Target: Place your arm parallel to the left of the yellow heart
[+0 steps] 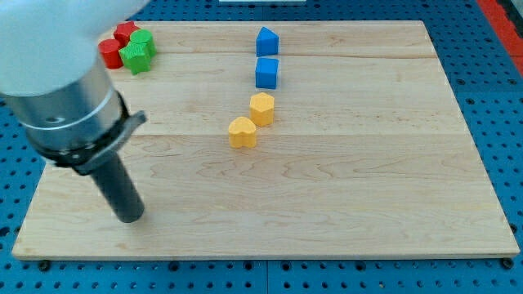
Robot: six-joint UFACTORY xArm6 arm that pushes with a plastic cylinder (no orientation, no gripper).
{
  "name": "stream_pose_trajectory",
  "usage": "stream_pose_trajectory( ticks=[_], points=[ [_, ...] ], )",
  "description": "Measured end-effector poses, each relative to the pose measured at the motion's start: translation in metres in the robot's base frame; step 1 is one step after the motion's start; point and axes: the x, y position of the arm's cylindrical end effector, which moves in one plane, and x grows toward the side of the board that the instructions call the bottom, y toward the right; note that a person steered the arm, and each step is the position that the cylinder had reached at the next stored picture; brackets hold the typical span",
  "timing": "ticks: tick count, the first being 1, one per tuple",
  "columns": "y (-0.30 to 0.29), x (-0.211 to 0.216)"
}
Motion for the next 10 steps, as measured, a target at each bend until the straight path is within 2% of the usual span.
stream_pose_trajectory(
  ticks=[4, 6, 10],
  points=[
    [-0.042, 0.000],
    [-0.049, -0.090],
    [-0.039, -0.107]
  ],
)
